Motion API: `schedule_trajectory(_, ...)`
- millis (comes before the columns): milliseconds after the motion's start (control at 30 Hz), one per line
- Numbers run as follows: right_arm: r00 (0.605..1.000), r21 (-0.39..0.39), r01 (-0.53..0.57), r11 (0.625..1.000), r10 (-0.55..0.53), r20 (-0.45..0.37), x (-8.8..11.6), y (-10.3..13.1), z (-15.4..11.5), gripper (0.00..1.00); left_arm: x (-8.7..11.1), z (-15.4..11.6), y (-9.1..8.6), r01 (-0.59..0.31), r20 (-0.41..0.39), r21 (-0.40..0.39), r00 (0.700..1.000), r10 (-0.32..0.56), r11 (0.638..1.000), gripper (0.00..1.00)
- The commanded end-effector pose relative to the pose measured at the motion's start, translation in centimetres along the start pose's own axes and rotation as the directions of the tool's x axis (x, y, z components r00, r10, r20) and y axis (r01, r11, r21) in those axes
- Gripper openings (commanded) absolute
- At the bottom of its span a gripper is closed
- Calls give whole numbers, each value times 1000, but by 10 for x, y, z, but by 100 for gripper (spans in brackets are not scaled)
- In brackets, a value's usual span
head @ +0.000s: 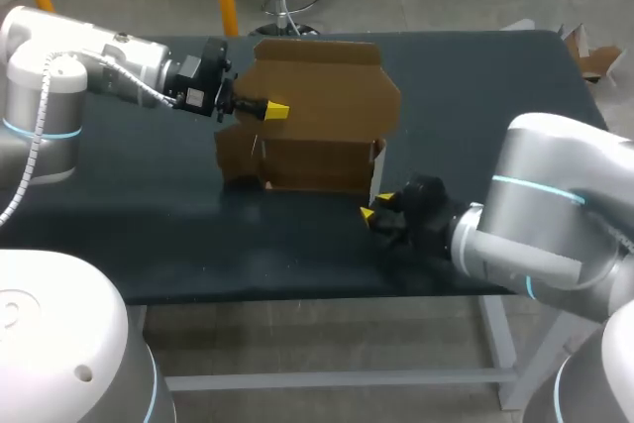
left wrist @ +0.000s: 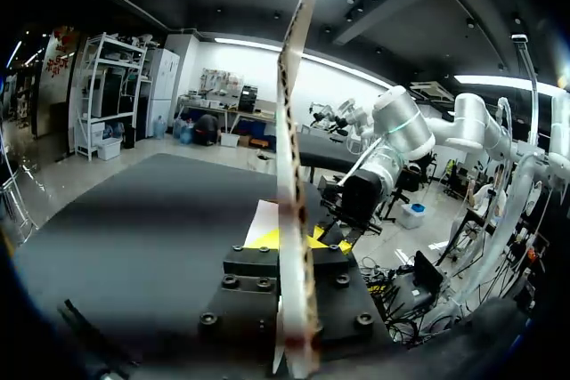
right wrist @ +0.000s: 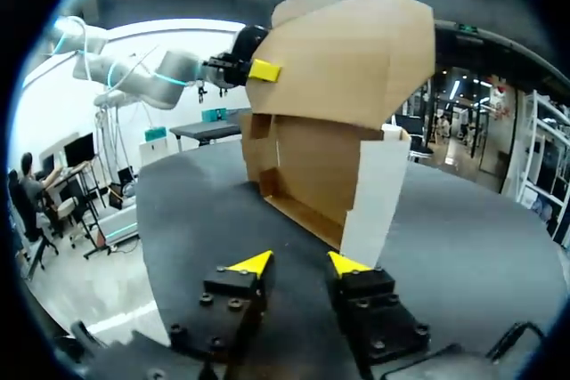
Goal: Assemble the packaging by folding the flat box into shape, placing the metal phone stand inside, and closing the box properly
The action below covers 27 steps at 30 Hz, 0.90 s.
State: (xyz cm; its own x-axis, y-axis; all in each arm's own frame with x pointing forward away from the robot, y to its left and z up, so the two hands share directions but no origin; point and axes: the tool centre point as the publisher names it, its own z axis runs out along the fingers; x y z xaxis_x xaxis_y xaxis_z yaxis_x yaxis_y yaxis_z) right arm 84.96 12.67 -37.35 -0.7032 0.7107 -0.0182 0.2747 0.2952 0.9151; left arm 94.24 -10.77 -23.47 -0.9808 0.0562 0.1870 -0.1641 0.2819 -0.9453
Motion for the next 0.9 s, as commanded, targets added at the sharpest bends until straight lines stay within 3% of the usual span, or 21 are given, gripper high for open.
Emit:
schedule_trajectory(33,1000,-32,10,999,-10,14,2,-7,-24,42,-1,0,3,0,-3,-3,1000,0,1000,0)
schedule_trajectory(467,992,-58,52,997,-58,-112,-27,-18,-46,43,-1,0,3,0,-3,-3,1000,0,1000,0)
schedule_trajectory(900,962,-43,139,989,-145,-230,-54,-13,-38,43,-1,0,3,0,-3,-3,1000,0,1000,0)
